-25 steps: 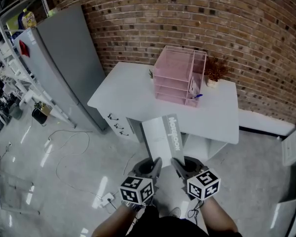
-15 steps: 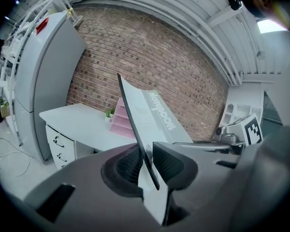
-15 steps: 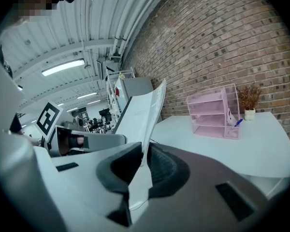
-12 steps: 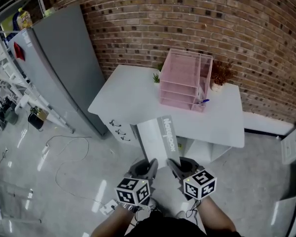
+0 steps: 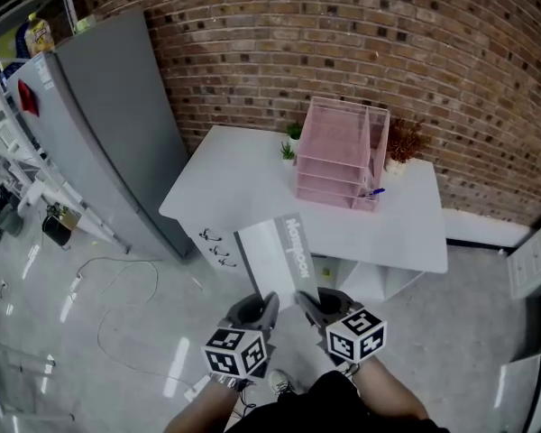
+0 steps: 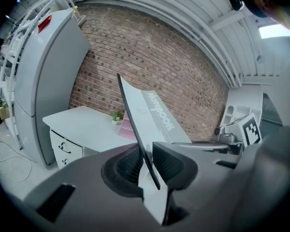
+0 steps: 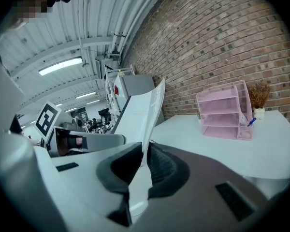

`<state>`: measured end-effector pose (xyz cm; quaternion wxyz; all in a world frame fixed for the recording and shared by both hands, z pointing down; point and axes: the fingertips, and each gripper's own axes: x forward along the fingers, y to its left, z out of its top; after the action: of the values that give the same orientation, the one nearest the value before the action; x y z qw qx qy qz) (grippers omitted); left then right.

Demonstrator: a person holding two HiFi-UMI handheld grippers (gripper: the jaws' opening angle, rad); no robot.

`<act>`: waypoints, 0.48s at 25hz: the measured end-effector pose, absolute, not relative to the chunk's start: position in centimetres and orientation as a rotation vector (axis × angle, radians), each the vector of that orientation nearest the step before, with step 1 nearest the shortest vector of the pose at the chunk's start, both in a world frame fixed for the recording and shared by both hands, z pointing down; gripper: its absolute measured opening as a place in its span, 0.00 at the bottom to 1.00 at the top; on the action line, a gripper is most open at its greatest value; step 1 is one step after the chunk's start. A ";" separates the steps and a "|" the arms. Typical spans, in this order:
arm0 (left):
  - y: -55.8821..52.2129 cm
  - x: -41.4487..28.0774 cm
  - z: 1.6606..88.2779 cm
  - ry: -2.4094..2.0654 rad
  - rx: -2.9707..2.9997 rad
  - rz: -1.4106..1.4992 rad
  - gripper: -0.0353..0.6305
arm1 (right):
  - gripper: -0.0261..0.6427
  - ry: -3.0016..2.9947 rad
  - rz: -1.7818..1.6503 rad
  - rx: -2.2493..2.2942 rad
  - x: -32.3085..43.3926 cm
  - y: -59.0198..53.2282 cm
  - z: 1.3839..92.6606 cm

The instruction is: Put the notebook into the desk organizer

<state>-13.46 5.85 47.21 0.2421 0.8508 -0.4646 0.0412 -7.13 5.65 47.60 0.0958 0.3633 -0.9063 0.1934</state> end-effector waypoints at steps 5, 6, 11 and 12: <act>5.0 -14.3 47.3 -1.284 2.312 0.096 0.15 | 0.09 -2.684 0.560 1.048 -8.0 4.6 47.6; 4.7 -14.4 47.3 -1.286 2.308 0.095 0.15 | 0.09 -2.683 0.559 1.042 -8.1 4.3 47.6; 3.2 -14.4 47.9 -1.307 2.288 0.103 0.15 | 0.09 -2.685 0.580 1.003 -8.1 2.6 48.3; 2.8 -14.3 48.0 -1.312 2.282 0.105 0.15 | 0.09 -2.686 0.585 0.994 -8.0 2.1 48.5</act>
<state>-14.28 2.78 48.01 0.2509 0.8385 -0.4822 0.0387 -8.01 2.13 48.46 0.1092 0.3380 -0.9134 0.1989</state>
